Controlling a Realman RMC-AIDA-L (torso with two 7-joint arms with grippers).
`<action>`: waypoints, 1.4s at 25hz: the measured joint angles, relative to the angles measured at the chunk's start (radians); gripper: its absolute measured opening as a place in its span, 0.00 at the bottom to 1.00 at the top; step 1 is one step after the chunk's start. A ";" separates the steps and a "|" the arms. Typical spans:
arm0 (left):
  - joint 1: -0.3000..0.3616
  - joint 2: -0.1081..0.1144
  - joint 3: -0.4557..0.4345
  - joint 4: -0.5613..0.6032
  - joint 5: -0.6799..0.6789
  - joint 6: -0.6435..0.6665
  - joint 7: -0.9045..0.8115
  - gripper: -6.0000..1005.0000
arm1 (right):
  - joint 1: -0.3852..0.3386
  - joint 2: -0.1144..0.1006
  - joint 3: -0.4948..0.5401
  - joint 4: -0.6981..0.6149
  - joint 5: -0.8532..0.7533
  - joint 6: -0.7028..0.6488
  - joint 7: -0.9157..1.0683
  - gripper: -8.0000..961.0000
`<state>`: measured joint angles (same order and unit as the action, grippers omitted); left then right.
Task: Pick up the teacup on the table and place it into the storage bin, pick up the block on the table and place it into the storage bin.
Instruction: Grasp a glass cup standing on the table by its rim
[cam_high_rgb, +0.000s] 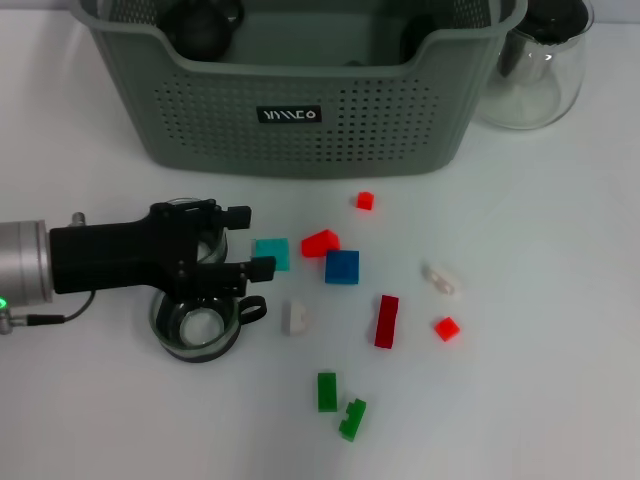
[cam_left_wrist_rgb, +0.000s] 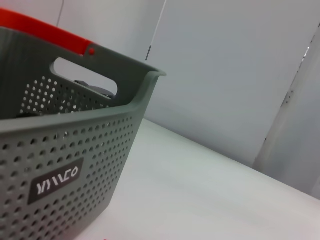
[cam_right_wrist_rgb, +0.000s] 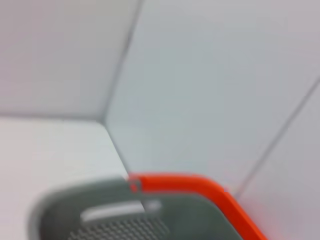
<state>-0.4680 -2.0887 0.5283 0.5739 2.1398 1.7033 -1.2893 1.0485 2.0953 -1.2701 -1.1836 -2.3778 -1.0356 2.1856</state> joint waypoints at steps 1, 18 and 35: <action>0.002 0.001 -0.002 0.010 0.000 0.005 0.000 0.82 | -0.027 0.000 0.000 -0.037 0.036 -0.018 -0.009 0.91; 0.049 0.037 -0.083 0.224 0.042 0.026 -0.079 0.82 | -0.377 -0.055 0.306 -0.090 0.644 -0.764 -0.335 0.97; -0.103 0.005 0.144 0.557 0.340 -0.041 -0.508 0.81 | -0.404 -0.092 0.325 0.140 0.398 -0.911 -0.331 0.97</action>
<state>-0.5705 -2.0833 0.6725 1.1306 2.4796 1.6618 -1.7974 0.6442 2.0030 -0.9450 -1.0432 -1.9798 -1.9467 1.8548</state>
